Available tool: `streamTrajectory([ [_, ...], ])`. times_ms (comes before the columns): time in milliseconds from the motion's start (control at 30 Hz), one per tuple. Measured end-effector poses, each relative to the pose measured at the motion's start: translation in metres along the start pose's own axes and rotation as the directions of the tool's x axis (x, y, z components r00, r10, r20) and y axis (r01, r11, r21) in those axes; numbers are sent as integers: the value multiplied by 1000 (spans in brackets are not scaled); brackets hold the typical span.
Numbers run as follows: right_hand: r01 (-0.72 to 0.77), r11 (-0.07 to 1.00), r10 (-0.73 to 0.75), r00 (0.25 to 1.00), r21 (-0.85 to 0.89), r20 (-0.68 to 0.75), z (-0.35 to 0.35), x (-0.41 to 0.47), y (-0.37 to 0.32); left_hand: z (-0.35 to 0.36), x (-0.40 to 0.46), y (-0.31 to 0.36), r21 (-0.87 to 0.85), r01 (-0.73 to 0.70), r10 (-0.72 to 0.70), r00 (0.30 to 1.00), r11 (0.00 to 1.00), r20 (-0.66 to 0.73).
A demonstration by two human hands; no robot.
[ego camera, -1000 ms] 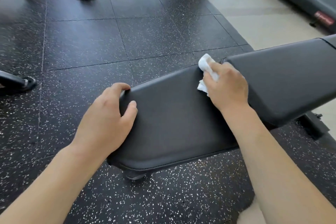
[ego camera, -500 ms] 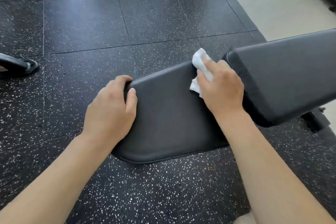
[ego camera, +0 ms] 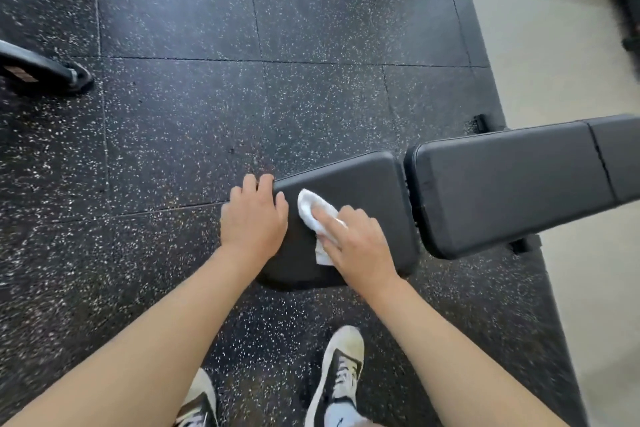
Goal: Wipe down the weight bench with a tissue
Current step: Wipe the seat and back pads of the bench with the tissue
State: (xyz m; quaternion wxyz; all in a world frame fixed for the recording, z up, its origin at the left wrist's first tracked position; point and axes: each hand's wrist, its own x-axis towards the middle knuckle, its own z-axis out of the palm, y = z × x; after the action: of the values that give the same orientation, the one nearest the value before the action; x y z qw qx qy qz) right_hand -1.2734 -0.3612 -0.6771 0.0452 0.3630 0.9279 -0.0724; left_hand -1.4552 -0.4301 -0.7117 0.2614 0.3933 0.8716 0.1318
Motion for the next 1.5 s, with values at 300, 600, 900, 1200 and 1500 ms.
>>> streamTrajectory([
  [300,-343,916,366,927,207,-84,2,90,79,20,10,6,-55,127,-135,976,990,-173],
  [600,104,983,-94,993,151,-74,21,141,-35,22,10,8,-116,190,-211,954,975,-211],
  [900,127,974,-124,992,187,-28,7,167,103,19,12,13,-48,174,-180,961,984,-208],
  [1200,103,986,-97,994,129,-46,8,168,72,20,13,14,-40,174,-179,961,984,-213],
  [1500,260,933,-266,964,251,-11,14,166,46,22,13,14,-40,177,-181,959,983,-220],
])
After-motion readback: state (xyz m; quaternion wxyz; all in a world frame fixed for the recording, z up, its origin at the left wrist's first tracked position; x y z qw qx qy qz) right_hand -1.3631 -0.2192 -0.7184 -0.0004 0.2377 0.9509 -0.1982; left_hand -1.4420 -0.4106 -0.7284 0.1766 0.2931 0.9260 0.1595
